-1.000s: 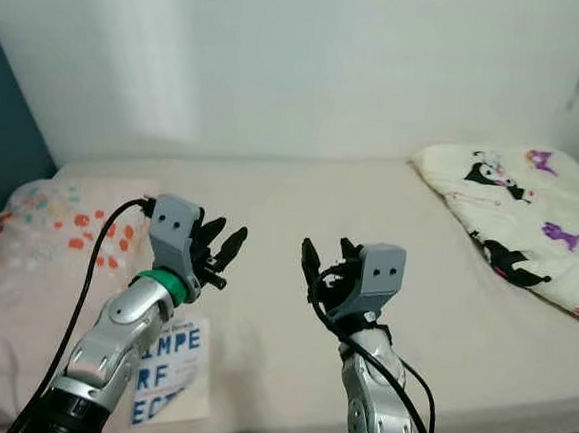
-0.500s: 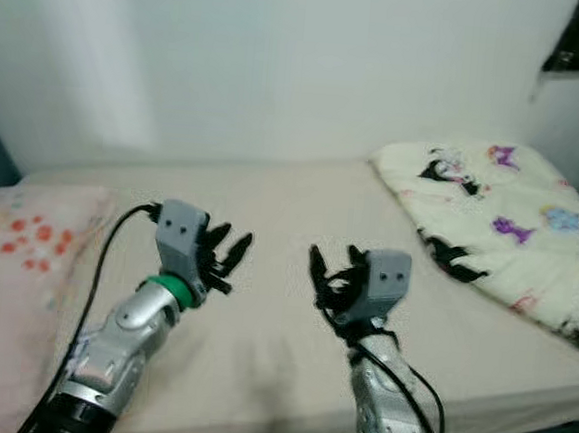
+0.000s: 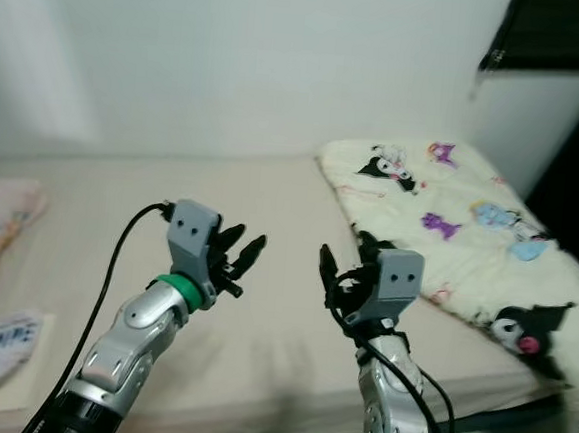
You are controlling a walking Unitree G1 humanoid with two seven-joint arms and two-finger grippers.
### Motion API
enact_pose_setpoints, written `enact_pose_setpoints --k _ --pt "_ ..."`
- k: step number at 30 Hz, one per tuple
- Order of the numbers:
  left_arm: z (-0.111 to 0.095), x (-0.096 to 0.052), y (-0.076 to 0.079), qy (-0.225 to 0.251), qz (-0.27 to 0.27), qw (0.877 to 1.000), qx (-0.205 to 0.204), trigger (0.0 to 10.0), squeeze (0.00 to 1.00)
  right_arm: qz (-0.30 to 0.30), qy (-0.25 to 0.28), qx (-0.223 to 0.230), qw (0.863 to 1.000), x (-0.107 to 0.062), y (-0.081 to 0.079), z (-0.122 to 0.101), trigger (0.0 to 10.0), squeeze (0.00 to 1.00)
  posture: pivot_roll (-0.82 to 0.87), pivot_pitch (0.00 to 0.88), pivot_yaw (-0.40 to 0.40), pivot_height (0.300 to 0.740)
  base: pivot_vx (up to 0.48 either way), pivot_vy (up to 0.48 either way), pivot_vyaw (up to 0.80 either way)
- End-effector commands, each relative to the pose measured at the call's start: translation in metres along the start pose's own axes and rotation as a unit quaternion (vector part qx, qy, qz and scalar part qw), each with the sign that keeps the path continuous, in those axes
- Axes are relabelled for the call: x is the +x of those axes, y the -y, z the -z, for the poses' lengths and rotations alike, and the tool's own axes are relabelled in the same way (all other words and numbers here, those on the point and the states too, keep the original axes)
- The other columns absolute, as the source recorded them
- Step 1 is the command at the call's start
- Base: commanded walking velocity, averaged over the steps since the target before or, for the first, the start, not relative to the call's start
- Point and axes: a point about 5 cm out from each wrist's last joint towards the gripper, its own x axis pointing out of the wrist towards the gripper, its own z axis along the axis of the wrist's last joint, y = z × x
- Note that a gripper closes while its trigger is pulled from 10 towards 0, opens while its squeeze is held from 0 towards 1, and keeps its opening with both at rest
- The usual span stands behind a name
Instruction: Clean up the room
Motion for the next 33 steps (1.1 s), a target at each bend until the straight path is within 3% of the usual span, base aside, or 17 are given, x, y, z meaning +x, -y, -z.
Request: enact_pose_setpoints --k 1,33 --pt "0.0062 -0.0032 -0.0037 -0.014 -0.007 1.000 0.001 10.0 0.00 -0.003 -0.008 0.006 1.000 -0.0019 -0.0024 0.0037 10.0 0.00 -0.22 0.011 0.092 0.740 0.000 -0.322 0.00" --pt "0.0087 -0.0063 -0.0018 -0.022 -0.001 1.000 0.002 10.0 0.00 0.001 -0.015 0.010 1.000 -0.0091 -0.0056 0.0066 10.0 0.00 -0.23 0.040 0.107 0.740 0.000 -0.323 0.00"
